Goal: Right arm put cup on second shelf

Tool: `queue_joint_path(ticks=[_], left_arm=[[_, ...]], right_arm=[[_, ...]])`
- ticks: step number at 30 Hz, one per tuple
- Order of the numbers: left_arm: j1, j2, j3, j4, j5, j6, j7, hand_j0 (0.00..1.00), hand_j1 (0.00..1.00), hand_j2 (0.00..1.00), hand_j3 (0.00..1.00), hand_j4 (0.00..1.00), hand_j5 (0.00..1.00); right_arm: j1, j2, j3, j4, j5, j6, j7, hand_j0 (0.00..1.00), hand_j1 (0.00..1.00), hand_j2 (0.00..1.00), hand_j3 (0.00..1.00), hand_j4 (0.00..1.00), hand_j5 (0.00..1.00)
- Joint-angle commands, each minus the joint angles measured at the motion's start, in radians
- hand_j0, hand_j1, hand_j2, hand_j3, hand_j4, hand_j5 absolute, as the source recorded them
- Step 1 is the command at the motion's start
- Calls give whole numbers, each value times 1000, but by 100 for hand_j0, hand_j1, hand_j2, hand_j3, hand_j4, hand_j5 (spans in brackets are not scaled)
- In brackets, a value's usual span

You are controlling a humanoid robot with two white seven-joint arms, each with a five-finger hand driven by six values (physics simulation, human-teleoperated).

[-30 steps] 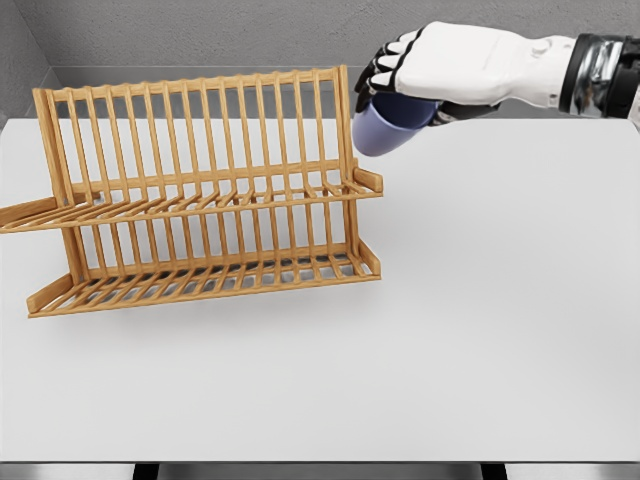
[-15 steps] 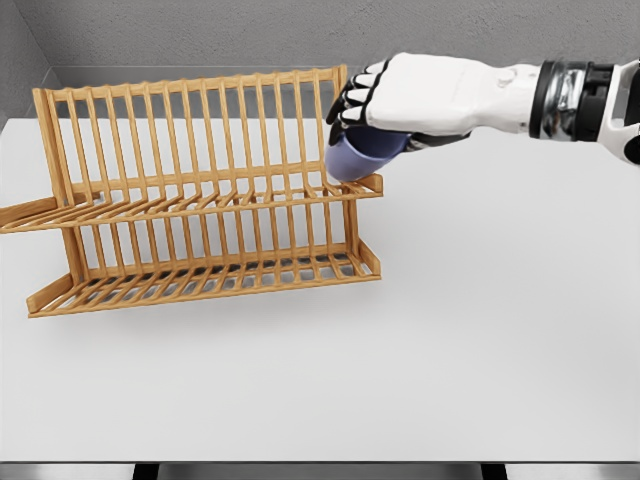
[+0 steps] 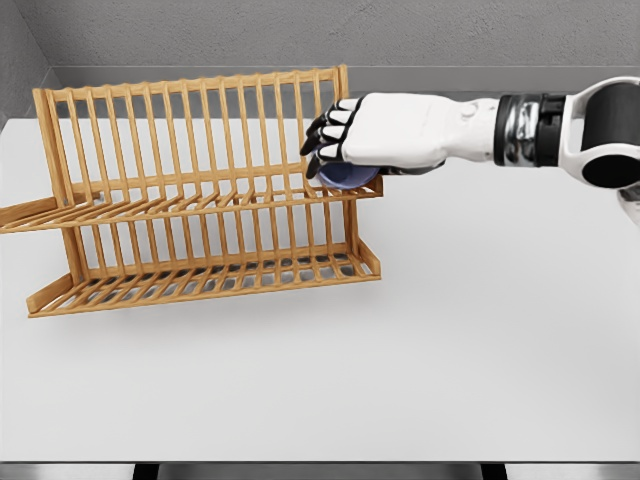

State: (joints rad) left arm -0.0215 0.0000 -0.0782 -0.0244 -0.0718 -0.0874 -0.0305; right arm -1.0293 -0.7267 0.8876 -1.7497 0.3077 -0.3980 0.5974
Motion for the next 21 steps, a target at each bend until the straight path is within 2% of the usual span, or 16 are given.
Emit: queue_joint_path(ticks=[1,3,5,12,15,17,21], left_arm=[[0,0,0,0,1,0,0,100,100,100,100,100,100],[0,0,0,0,0,0,0,100,100,100,100,100,100],[0,0,0,0,0,0,0,100,100,100,100,100,100],[0,0,0,0,0,0,0,100,100,100,100,100,100],[0,0,0,0,0,0,0,100,100,100,100,100,100],[0,0,0,0,1,0,0,100,100,100,100,100,100],[0,0,0,0,1,0,0,100,100,100,100,100,100]], right_arm=[[0,-7,11,-1,-16,-4,13,66,66,66,66,66,66],[2,-10,11,-2,-16,-5,13,68,68,68,68,68,68],[0,-10,8,-4,-18,-4,13,100,100,100,100,100,100],[-1,-8,4,-4,-18,-8,13,100,100,100,100,100,100],[-12,-5,-19,-4,-19,-16,13,100,100,100,100,100,100],[-14,-5,-61,-4,-22,-54,13,100,100,100,100,100,100],[-12,-5,-61,-4,-24,-54,13,100,100,100,100,100,100]])
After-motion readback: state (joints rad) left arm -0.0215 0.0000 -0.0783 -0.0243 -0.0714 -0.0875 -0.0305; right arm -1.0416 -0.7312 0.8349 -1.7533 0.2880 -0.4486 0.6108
